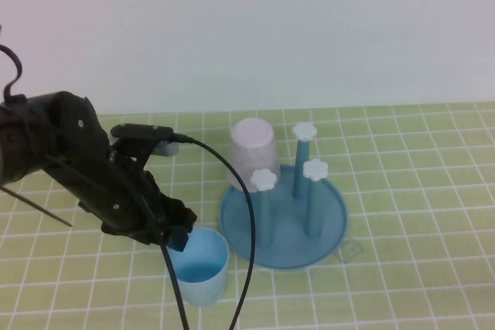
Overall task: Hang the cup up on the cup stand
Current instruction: Pick up the cup from the table
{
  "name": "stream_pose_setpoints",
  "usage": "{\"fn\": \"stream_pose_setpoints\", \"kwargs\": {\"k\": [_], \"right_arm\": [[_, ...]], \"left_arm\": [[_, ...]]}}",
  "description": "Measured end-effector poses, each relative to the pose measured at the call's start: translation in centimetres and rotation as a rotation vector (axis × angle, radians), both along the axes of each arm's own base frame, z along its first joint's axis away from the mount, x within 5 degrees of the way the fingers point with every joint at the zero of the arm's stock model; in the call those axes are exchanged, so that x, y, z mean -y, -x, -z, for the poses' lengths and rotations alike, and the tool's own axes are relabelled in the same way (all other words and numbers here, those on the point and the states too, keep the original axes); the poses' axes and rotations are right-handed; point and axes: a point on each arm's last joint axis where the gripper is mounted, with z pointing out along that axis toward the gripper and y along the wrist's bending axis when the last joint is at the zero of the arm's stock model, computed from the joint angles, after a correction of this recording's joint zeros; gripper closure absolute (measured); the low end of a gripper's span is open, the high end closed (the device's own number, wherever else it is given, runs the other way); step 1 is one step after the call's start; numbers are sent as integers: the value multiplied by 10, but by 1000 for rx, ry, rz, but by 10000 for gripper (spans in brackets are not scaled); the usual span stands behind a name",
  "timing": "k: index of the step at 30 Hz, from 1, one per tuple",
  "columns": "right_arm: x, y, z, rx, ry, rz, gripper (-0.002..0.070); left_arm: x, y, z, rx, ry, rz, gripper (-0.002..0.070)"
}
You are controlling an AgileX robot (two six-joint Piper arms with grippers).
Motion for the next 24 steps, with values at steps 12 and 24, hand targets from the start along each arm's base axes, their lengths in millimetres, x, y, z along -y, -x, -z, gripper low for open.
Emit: {"fn": "stream_pose_setpoints", "kwargs": {"k": [12, 24], "right_arm": [[0, 0, 0, 4, 0, 0, 678], [-9, 12, -38, 24, 156, -123, 678]], "left_arm": [[4, -6, 19, -44, 2, 26, 675], [28, 15, -55, -32, 332, 242, 675]]}}
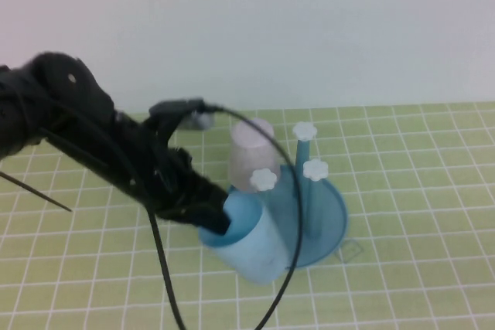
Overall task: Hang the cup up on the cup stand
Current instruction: Pick up the cup from the table, then adjust the cup with two arms
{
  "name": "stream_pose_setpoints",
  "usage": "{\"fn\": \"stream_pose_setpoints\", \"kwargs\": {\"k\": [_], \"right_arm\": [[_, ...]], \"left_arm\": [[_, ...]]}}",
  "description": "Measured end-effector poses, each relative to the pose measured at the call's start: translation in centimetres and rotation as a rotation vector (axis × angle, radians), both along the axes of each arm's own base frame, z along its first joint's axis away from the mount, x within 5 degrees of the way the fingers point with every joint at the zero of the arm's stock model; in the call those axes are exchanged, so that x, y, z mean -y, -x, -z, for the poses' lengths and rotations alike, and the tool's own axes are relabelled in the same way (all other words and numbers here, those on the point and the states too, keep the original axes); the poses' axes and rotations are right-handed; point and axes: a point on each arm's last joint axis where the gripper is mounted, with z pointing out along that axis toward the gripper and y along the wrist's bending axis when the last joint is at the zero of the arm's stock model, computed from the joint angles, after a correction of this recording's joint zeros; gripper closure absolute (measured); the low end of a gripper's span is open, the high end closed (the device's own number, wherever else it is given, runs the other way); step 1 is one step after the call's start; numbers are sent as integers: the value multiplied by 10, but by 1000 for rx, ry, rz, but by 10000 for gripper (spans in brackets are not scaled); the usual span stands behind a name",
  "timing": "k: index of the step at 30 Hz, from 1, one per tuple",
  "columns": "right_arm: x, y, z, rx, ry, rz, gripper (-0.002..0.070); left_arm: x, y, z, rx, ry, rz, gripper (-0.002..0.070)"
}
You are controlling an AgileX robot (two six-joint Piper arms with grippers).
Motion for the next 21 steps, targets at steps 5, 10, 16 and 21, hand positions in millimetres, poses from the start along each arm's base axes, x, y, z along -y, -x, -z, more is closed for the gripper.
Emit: {"fn": "stream_pose_setpoints", "kwargs": {"k": [5, 10, 16, 21], "right_arm": [[-18, 3, -36, -73, 120, -237, 661], [-30, -13, -56, -187, 202, -419, 526], [-34, -41, -67, -388, 231, -538, 203], [-35, -64, -76, -468, 266, -599, 56]], "left_arm": [[19, 5, -42, 49, 208, 8, 675], [60, 21, -61, 128, 256, 102, 675], [110, 51, -66, 198, 313, 165, 675], [134, 70, -71, 206, 377, 175, 675]]}}
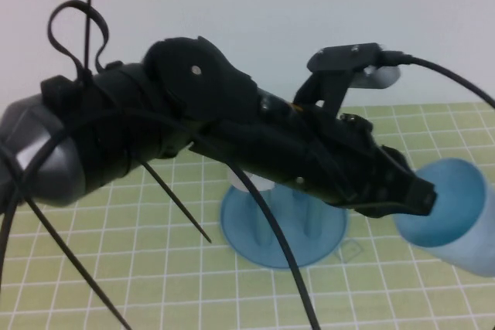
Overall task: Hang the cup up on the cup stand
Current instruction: Adjust the cup with two arms
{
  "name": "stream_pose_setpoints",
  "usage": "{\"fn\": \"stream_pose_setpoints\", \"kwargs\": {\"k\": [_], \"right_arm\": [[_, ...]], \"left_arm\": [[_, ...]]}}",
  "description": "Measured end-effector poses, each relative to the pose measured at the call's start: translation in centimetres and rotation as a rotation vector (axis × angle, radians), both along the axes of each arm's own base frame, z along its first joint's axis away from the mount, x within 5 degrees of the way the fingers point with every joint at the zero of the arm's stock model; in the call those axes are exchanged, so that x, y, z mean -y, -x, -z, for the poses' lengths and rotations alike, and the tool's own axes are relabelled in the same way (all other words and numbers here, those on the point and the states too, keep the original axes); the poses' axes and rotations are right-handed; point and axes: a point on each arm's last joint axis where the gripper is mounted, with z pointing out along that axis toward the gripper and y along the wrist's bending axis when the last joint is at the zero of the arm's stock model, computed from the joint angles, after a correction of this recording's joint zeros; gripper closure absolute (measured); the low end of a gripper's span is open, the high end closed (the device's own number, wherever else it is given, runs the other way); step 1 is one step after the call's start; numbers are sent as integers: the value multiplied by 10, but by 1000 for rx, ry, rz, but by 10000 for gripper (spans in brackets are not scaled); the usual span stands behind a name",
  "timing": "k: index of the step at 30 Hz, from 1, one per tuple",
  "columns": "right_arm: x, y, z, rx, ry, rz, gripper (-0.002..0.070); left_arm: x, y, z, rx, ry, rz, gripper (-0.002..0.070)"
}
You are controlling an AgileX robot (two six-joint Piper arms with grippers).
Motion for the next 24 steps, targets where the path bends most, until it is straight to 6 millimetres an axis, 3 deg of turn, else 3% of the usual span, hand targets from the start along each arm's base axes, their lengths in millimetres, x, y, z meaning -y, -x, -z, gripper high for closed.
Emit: {"fn": "stream_pose_setpoints", "kwargs": {"k": [11, 24], "right_arm": [[-12, -21, 4, -26, 93, -194, 33], [-13, -41, 10, -2, 136, -195, -11]], "left_arm": [[8, 8, -9, -78, 91, 11, 675], [11, 13, -10, -118, 125, 58, 675]]}}
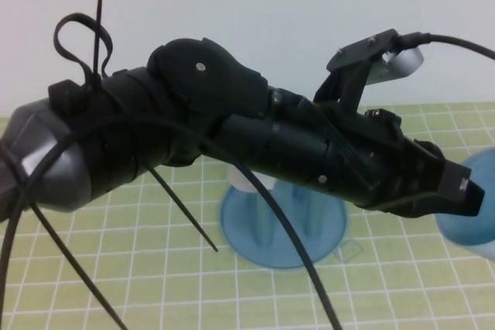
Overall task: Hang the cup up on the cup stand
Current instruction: Adjust the cup with two arms
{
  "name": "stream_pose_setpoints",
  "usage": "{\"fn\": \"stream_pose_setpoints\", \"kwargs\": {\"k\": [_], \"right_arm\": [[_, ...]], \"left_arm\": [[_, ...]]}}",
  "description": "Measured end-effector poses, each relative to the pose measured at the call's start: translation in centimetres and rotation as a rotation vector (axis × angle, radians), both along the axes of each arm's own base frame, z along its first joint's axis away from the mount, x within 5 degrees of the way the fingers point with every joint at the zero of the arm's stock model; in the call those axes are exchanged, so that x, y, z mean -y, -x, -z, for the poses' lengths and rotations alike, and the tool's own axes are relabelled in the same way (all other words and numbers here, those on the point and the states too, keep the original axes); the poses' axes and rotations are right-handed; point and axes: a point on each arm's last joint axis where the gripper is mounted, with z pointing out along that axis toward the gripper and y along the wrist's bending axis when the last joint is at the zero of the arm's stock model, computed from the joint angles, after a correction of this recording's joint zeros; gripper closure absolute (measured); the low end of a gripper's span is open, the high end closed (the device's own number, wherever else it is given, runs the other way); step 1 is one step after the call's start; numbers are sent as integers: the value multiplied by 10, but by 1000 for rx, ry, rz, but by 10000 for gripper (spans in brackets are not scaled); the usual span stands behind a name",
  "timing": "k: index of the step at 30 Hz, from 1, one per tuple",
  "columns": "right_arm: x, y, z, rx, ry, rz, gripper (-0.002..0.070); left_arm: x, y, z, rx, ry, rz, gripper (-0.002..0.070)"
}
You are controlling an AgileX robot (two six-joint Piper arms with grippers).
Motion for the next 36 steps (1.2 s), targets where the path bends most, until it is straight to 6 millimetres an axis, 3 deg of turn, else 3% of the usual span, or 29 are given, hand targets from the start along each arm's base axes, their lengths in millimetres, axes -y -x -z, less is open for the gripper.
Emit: {"fn": "stream_pose_setpoints", "kwargs": {"k": [12, 33, 36], "right_arm": [[-1, -4, 2, 30, 40, -61, -9], [-2, -9, 4, 35, 49, -83, 118], [-2, -9, 4, 38, 52, -87, 120]], "left_arm": [[12, -5, 17, -65, 9, 42, 675], [13, -5, 12, 9, 79, 73, 672], [13, -5, 12, 25, 81, 78, 621]]}}
